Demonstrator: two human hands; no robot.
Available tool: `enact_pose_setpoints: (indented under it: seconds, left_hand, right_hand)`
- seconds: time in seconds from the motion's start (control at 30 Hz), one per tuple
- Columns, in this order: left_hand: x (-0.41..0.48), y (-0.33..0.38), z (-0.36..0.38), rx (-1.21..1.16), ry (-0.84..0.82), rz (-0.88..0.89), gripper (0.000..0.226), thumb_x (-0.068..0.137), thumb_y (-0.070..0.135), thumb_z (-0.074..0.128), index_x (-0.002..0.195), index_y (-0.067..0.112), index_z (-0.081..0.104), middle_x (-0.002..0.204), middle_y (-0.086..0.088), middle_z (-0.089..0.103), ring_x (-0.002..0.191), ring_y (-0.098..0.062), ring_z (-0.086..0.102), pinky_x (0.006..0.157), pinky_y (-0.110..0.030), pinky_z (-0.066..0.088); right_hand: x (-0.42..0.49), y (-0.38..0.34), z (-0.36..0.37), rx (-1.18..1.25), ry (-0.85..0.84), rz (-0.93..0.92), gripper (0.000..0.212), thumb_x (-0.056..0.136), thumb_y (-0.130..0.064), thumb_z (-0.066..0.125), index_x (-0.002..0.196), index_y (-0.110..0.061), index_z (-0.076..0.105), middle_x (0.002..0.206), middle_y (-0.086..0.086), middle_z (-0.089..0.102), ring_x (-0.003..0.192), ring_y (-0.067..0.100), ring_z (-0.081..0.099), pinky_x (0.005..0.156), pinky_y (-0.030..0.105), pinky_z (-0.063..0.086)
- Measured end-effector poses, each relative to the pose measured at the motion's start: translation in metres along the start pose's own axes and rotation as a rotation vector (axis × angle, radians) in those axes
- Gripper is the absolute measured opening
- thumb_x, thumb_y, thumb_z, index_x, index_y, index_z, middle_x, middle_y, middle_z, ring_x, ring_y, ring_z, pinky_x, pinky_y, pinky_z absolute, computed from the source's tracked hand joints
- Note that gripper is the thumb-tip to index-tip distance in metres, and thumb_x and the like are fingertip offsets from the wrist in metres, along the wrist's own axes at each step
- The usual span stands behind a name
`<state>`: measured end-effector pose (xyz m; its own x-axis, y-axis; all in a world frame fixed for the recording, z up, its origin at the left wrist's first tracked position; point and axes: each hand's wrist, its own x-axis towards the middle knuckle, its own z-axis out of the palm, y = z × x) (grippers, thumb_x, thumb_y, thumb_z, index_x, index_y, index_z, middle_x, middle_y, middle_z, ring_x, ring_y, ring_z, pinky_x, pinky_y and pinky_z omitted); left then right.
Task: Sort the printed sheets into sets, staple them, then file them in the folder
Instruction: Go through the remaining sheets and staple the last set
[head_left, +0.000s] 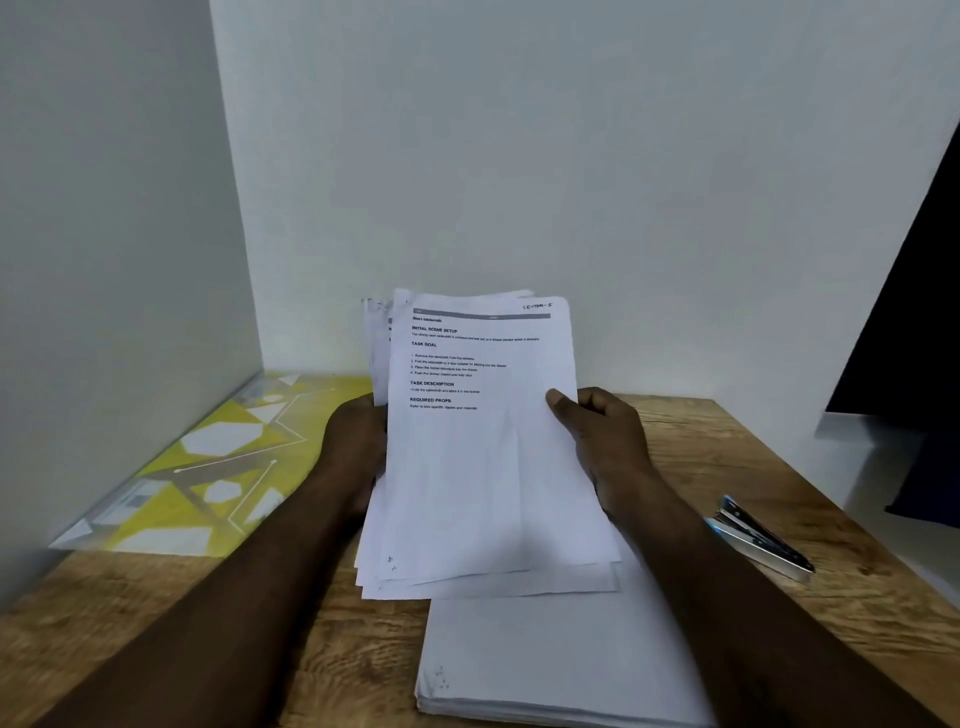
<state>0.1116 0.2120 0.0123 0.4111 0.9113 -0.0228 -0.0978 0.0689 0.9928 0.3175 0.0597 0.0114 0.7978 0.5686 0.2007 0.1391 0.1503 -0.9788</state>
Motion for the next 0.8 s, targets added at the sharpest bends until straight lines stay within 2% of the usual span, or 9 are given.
enact_pose_setpoints:
  seconds: [0.1, 0.2, 0.3, 0.33, 0.4, 0.47, 0.57, 0.7, 0.8]
  left_hand:
    - [0.002, -0.001, -0.001, -0.047, 0.000, 0.001, 0.015, 0.084, 0.000, 0.062, 0.094, -0.011, 0.062, 0.082, -0.015, 0.060, 0.072, -0.024, 0.047, 0.066, -0.037, 0.040]
    - [0.001, 0.000, 0.000, -0.064, -0.003, 0.002, 0.023, 0.074, 0.016, 0.069, 0.090, -0.001, 0.067, 0.083, -0.014, 0.062, 0.078, -0.025, 0.049, 0.072, -0.041, 0.041]
    - [-0.002, 0.001, 0.005, -0.148, -0.001, -0.015, 0.042, 0.079, 0.044, 0.080, 0.075, 0.006, 0.062, 0.067, -0.005, 0.061, 0.063, -0.021, 0.051, 0.063, -0.030, 0.043]
    - [-0.004, 0.002, 0.009, -0.178, 0.009, -0.022, 0.055, 0.088, 0.058, 0.075, 0.071, 0.007, 0.064, 0.063, 0.000, 0.063, 0.058, -0.020, 0.055, 0.059, -0.027, 0.045]
    - [-0.006, 0.003, 0.012, -0.242, 0.006, 0.012, 0.065, 0.095, 0.071, 0.055, 0.087, 0.009, 0.073, 0.066, 0.007, 0.070, 0.065, -0.017, 0.067, 0.064, -0.028, 0.052]
    - [-0.007, 0.002, 0.012, -0.218, -0.073, 0.096, 0.049, 0.099, 0.055, 0.062, 0.102, 0.009, 0.076, 0.081, 0.007, 0.079, 0.082, -0.019, 0.078, 0.074, -0.029, 0.060]
    - [-0.002, -0.007, 0.007, -0.053, -0.130, 0.159, 0.025, 0.094, 0.028, 0.077, 0.110, 0.008, 0.078, 0.102, -0.007, 0.081, 0.101, -0.035, 0.077, 0.088, -0.046, 0.062]
    - [0.003, -0.009, 0.006, -0.064, -0.090, 0.170, 0.009, 0.099, 0.017, 0.072, 0.104, 0.011, 0.076, 0.089, 0.003, 0.082, 0.077, -0.015, 0.079, 0.064, -0.027, 0.061]
    - [0.002, -0.007, 0.007, -0.086, -0.075, 0.165, 0.007, 0.101, 0.014, 0.069, 0.100, 0.012, 0.075, 0.081, 0.008, 0.080, 0.068, -0.009, 0.076, 0.059, -0.021, 0.058]
  right_hand:
    - [-0.005, -0.004, -0.002, 0.129, -0.080, 0.077, 0.034, 0.095, -0.016, 0.079, 0.070, -0.016, 0.055, 0.055, -0.010, 0.055, 0.039, 0.001, 0.044, 0.041, 0.016, 0.037]
    - [-0.006, -0.005, -0.003, 0.090, -0.048, 0.074, 0.020, 0.091, -0.014, 0.082, 0.081, -0.009, 0.066, 0.063, -0.004, 0.065, 0.037, 0.001, 0.048, 0.039, 0.015, 0.038]
    - [0.000, 0.001, -0.004, 0.025, 0.002, 0.053, 0.025, 0.085, -0.020, 0.089, 0.084, -0.006, 0.068, 0.071, 0.001, 0.068, 0.042, 0.004, 0.049, 0.046, 0.019, 0.039]
    - [0.001, 0.002, -0.004, 0.004, 0.016, 0.051, 0.028, 0.082, -0.022, 0.091, 0.083, -0.007, 0.067, 0.072, 0.001, 0.067, 0.045, 0.006, 0.048, 0.049, 0.022, 0.039]
    - [0.004, 0.006, -0.003, -0.028, 0.043, 0.023, 0.033, 0.078, -0.025, 0.094, 0.075, -0.015, 0.062, 0.066, -0.005, 0.060, 0.047, 0.008, 0.044, 0.052, 0.025, 0.035]
    - [0.006, 0.009, -0.001, -0.054, 0.071, -0.006, 0.040, 0.074, -0.028, 0.096, 0.071, -0.023, 0.057, 0.065, -0.008, 0.053, 0.052, 0.012, 0.040, 0.054, 0.027, 0.032]
    - [0.007, 0.010, 0.000, -0.066, 0.079, -0.010, 0.043, 0.068, -0.035, 0.098, 0.070, -0.025, 0.056, 0.073, -0.004, 0.054, 0.058, 0.015, 0.040, 0.055, 0.028, 0.032]
    - [0.006, 0.007, 0.001, -0.048, 0.103, -0.025, 0.036, 0.070, -0.037, 0.097, 0.079, -0.026, 0.063, 0.087, -0.006, 0.065, 0.065, 0.014, 0.048, 0.059, 0.028, 0.037]
    - [0.008, 0.006, 0.000, -0.002, 0.102, -0.036, 0.027, 0.080, -0.037, 0.091, 0.091, -0.025, 0.070, 0.094, -0.008, 0.070, 0.063, 0.008, 0.048, 0.058, 0.026, 0.036]
